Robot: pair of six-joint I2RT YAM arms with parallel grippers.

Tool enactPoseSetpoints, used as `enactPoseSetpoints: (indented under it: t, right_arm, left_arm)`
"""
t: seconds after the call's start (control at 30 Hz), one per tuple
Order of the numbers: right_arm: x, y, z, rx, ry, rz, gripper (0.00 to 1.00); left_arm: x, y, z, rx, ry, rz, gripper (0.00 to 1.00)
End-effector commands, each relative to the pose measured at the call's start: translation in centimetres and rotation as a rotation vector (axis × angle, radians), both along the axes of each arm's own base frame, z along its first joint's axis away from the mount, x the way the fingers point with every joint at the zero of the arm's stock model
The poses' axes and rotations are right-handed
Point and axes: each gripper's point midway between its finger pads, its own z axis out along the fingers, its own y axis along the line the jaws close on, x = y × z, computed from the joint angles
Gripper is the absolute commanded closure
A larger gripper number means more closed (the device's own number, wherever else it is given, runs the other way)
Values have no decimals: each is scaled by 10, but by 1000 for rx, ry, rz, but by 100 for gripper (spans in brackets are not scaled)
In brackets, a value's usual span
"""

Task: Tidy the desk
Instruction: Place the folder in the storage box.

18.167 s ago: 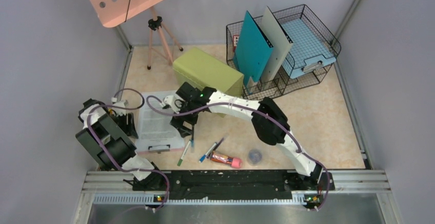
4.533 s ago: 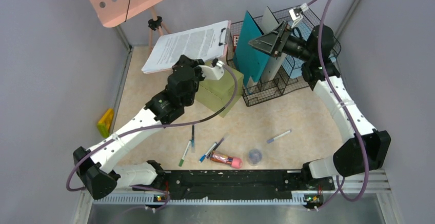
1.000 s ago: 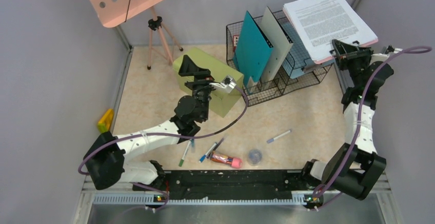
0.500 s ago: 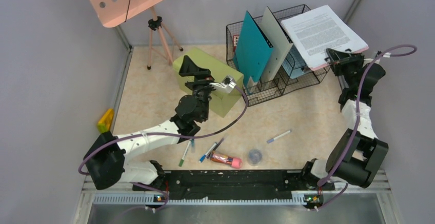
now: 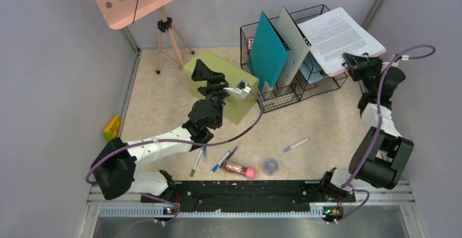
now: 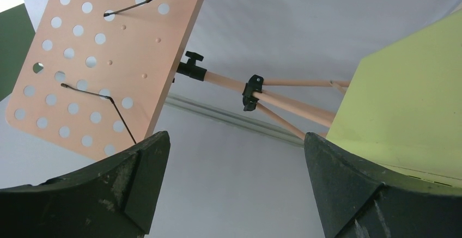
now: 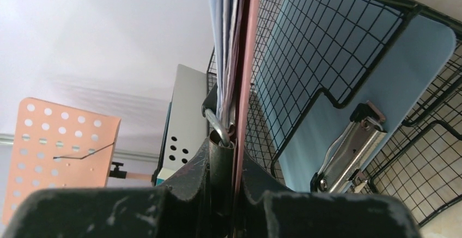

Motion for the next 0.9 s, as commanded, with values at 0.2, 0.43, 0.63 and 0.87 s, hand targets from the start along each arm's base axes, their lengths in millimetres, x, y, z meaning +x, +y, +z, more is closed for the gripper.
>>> enactPoseSetpoints:
  t: [0.2,0.43,0.63,0.87]
  right_arm:
    - [-1,25,58,-45,-197,81,100]
    - [7,31,53,-41,-182,103,100]
    - [18,34,44,-21,-170,132,100]
    - [25,43,36,-1,-152,159,100]
  left_arm:
    - [7,8,3,-54,-6,22,2]
    - [10,8,-1,-51,2,29,2]
    - [11,10,-4,-45,8,38,2]
    - [14,9,-7,-36,16,50,2]
